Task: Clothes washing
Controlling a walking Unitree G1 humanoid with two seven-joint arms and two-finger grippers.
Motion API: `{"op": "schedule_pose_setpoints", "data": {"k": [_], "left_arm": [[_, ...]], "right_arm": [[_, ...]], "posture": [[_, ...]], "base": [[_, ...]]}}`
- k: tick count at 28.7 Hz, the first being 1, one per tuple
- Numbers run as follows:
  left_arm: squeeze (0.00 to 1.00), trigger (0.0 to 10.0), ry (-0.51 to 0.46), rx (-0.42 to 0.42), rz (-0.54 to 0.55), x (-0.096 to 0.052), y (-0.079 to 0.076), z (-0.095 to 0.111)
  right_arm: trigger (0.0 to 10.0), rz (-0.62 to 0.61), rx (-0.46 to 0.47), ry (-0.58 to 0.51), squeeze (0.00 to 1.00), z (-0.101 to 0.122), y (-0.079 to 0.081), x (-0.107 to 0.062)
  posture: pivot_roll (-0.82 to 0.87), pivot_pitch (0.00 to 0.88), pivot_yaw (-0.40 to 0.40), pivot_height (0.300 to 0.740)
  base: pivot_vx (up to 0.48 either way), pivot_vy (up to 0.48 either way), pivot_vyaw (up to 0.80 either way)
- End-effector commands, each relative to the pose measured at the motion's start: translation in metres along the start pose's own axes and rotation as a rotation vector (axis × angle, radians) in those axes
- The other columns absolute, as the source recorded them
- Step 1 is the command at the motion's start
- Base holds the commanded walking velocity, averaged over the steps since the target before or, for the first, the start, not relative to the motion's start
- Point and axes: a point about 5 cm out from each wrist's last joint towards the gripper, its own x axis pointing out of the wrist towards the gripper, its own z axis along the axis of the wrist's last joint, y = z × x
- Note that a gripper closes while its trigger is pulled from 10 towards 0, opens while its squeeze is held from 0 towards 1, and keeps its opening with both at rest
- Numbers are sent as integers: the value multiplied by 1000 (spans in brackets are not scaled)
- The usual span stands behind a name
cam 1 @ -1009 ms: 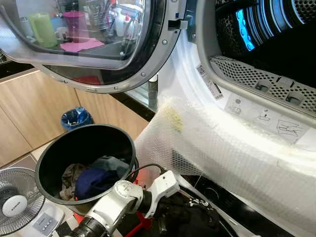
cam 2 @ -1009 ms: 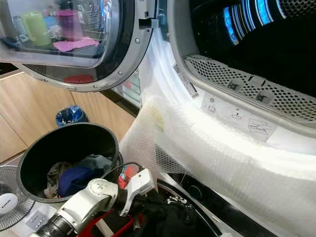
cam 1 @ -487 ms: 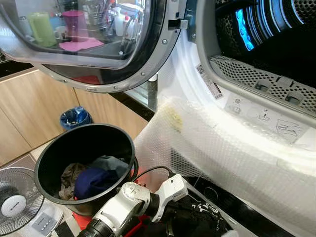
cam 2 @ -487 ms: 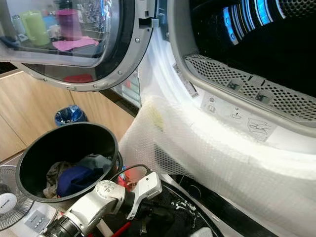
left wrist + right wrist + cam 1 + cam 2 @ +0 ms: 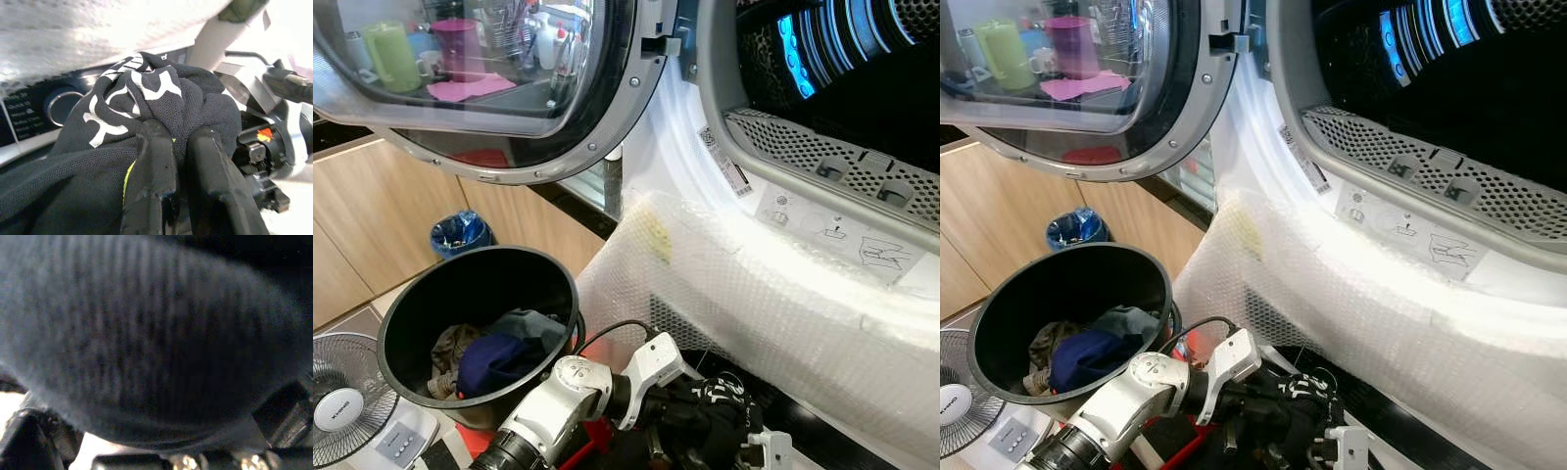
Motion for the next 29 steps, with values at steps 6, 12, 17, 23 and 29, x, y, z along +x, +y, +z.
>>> {"op": "schedule_pose_setpoints", "data": {"k": [6,12,17,23,29], "left_arm": [[0,0,-101,-23,0,5,-1,21],[0,0,-147,-69,-52,6,-5,29],[0,0,-154,-97,-76,5,-8,30],[0,0,-155,-117,-73,5,-8,32],[0,0,-152,-125,-68,5,-8,34]], "right_arm": [[10000,88,-41,92,0,-21,9,-5],[10000,112,-49,93,0,-27,9,-6],[10000,21,-19,-7,0,-17,2,0],[10000,6,27,-134,0,-3,1,5],[10000,145,153,-219,0,1,13,8]], "posture": [[139,137,-23,740],[136,137,-18,740],[136,136,-17,740],[136,136,-17,740],[147,129,-13,740]], "base": [[0,0,0],[0,0,0],[0,0,0],[0,0,0],[0,0,0]]}}
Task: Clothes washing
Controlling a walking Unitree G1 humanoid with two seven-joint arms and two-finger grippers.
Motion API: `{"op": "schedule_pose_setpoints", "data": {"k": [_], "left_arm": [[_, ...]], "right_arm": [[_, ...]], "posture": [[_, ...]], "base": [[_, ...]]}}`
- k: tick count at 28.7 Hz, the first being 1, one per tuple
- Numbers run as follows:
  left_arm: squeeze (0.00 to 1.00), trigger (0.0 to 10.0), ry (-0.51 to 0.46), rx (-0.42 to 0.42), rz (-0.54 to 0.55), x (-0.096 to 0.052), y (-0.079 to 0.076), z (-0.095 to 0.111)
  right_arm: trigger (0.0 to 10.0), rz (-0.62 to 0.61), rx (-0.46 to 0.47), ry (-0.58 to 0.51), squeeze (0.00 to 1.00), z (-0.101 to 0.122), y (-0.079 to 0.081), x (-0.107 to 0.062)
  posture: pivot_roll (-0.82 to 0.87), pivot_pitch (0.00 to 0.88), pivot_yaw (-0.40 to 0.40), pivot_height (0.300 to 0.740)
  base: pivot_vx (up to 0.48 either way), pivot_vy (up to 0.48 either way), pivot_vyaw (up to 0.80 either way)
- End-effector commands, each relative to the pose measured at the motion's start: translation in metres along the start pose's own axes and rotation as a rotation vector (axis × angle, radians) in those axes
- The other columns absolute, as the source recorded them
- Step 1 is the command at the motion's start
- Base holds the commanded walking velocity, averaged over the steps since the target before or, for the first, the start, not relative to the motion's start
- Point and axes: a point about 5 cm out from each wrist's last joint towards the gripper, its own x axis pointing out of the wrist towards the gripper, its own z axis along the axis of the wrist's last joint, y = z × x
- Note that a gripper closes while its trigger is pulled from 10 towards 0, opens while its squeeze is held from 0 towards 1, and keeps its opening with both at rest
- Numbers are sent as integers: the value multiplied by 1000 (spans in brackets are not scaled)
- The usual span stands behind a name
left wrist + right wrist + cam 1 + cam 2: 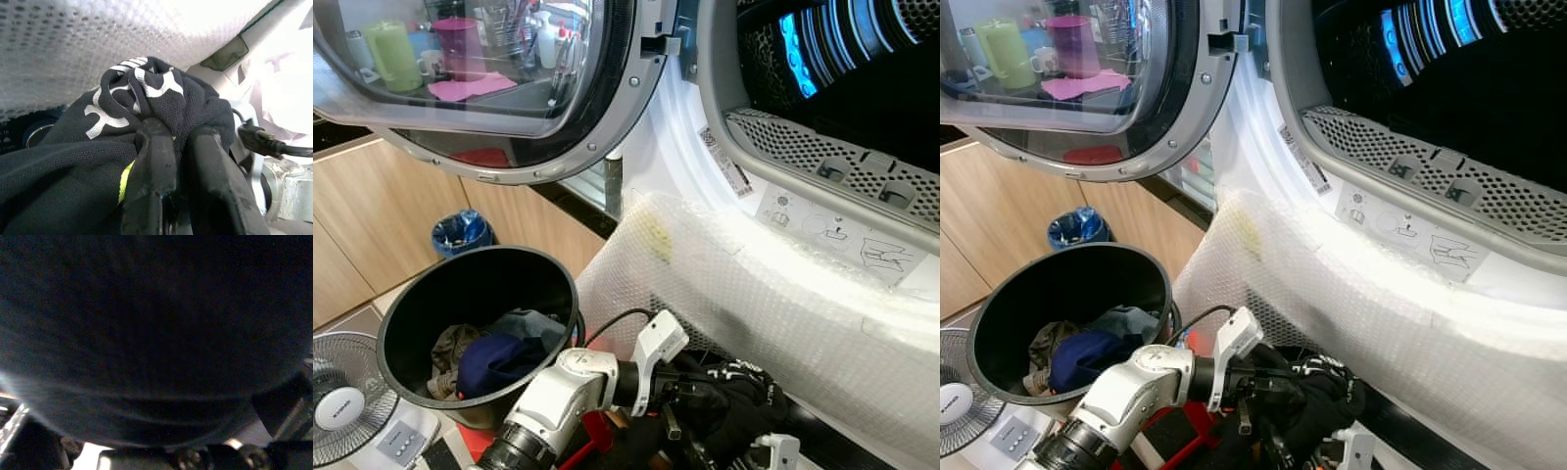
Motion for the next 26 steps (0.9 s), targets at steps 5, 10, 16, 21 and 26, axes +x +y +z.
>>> {"op": "schedule_pose_setpoints", "data": {"k": [5,10,16,21,26], "left_arm": [[0,0,-35,9,-31,4,-6,12],[0,0,-40,-3,-34,5,-7,13],[0,0,-51,-15,-44,8,-9,16],[0,0,-55,-28,-43,7,-10,18],[0,0,-52,-28,-44,7,-10,17]], "right_arm": [[10000,98,34,19,0,-8,10,9],[10000,156,6,47,0,-11,16,17],[10000,106,-34,11,0,-7,13,28],[10000,34,-39,-78,0,3,8,34],[10000,-22,-7,-127,0,7,2,35]], "posture": [[156,128,-14,740],[158,129,-11,740],[163,127,-9,740],[163,130,-7,740],[164,131,-5,740]], "base": [[0,0,0],[0,0,0],[0,0,0],[0,0,0],[0,0,0]]}}
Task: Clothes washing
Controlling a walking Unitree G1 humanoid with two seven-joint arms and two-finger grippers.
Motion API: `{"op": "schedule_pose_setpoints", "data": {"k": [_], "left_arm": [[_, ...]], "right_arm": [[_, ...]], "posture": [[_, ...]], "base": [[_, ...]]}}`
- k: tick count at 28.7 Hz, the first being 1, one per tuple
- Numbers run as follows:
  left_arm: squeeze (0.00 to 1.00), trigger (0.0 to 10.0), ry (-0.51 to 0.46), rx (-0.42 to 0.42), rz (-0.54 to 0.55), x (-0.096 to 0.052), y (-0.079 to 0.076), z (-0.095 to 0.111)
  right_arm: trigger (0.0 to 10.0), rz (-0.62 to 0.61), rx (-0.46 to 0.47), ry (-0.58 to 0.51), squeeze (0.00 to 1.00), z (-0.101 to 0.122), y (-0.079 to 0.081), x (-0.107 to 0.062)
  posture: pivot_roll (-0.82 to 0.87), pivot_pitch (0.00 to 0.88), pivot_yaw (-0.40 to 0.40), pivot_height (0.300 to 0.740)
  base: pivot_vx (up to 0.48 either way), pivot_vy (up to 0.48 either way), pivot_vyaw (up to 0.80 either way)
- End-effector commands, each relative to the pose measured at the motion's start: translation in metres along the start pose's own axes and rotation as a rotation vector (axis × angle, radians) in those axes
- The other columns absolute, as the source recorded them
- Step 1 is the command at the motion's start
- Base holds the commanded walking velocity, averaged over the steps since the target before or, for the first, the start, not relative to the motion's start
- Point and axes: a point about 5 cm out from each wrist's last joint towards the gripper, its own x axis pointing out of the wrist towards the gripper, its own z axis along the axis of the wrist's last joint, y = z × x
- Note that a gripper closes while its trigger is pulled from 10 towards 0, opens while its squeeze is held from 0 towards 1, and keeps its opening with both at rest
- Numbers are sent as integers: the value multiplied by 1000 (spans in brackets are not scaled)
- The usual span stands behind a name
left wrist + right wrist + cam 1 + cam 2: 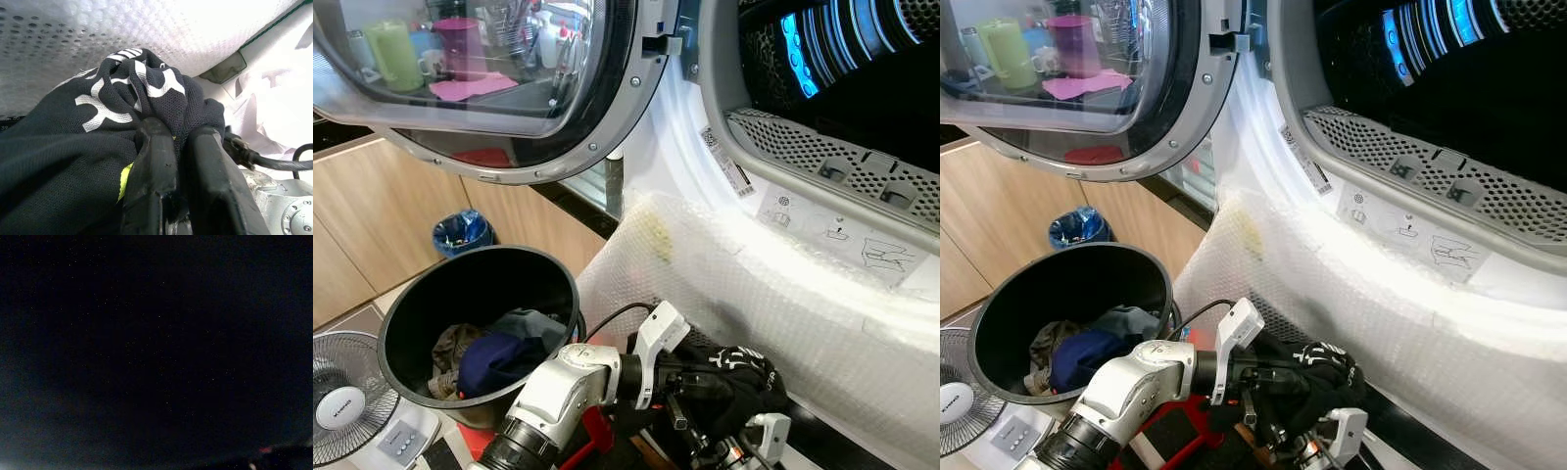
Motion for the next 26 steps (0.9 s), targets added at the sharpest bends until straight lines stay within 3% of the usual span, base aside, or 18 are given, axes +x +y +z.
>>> {"op": "schedule_pose_setpoints", "data": {"k": [1,2,3,4,5,6,26], "left_arm": [[0,0,-22,24,-54,6,-9,9],[0,0,-21,22,-54,6,-9,9],[0,0,-20,21,-53,6,-9,9],[0,0,-19,20,-53,6,-9,9],[0,0,-19,20,-53,6,-9,9],[0,0,-18,20,-54,6,-9,9],[0,0,-15,20,-66,7,-12,8]], "right_arm": [[10000,-18,83,-80,0,0,8,10],[10000,-17,106,-103,0,1,7,10],[5373,-12,120,-115,0,2,7,10],[2588,-6,135,-119,0,1,6,9],[2588,-6,135,-119,0,1,6,9],[0,3,147,-122,0,1,6,8],[0,-2,141,-117,0,-4,7,13]], "posture": [[165,131,-5,740],[164,128,-4,740],[164,128,-4,740],[163,125,-4,740],[163,125,-4,740],[163,122,-4,740],[177,84,-4,740]], "base": [[0,0,0],[0,0,0],[0,0,0],[0,0,0],[0,0,0],[0,0,0],[0,0,0]]}}
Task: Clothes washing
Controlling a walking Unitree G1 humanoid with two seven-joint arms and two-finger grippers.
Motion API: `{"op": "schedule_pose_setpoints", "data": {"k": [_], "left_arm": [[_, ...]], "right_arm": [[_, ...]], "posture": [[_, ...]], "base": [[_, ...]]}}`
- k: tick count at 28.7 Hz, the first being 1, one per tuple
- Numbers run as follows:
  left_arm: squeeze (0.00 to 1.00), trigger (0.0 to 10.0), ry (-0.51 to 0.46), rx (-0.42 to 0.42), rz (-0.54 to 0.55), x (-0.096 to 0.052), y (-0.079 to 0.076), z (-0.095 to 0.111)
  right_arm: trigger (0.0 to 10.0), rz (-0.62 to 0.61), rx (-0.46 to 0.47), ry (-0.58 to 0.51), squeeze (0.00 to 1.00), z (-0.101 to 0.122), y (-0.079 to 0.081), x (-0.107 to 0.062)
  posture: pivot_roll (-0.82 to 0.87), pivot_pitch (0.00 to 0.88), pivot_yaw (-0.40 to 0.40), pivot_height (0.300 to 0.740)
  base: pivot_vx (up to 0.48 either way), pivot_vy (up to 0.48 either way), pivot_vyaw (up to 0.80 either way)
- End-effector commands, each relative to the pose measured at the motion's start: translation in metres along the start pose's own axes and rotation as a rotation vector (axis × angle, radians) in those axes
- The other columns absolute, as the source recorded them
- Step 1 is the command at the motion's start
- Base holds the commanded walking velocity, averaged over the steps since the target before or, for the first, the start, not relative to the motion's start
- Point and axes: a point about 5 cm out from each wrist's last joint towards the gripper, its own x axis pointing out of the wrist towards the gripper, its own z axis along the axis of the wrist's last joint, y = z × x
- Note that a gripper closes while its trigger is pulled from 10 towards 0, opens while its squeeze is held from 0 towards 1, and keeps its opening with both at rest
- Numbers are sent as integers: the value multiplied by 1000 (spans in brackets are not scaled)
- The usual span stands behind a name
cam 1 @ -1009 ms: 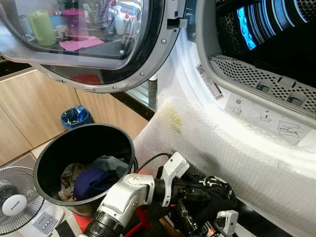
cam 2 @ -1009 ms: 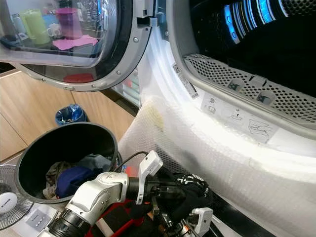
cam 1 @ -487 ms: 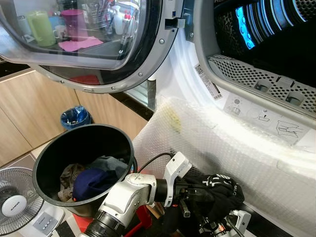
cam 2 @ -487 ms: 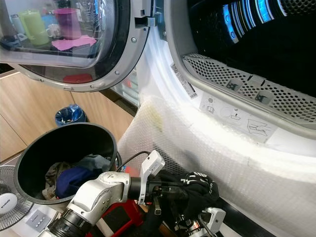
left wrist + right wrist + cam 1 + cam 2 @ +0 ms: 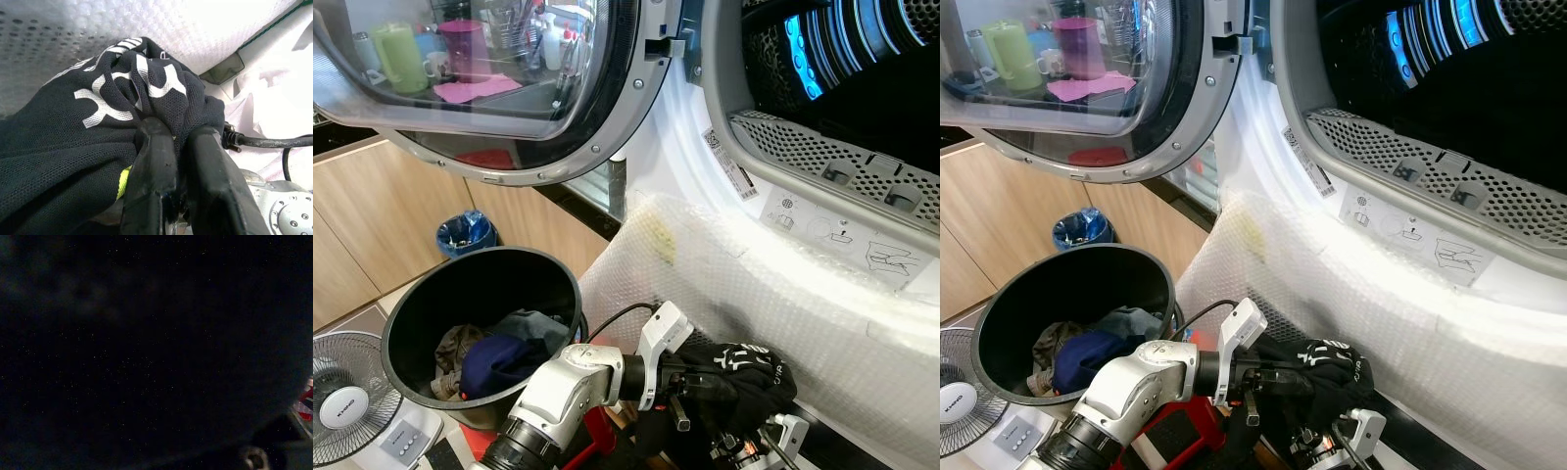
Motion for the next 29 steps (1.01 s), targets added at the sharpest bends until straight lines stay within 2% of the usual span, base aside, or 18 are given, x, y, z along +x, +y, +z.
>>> {"op": "schedule_pose_setpoints", "data": {"k": [1,20,29], "left_arm": [[0,0,-18,32,-54,5,-10,7],[0,0,-4,30,-33,0,-12,-1],[0,0,2,28,-18,-3,-15,-6]], "right_arm": [[0,3,66,-36,0,-9,13,12],[0,-6,67,-35,0,-13,12,13],[0,-2,71,-44,0,-12,13,18]], "posture": [[178,78,-4,740],[191,2,-4,740],[201,0,-7,740]], "base": [[0,0,0],[0,0,0],[0,0,0]]}}
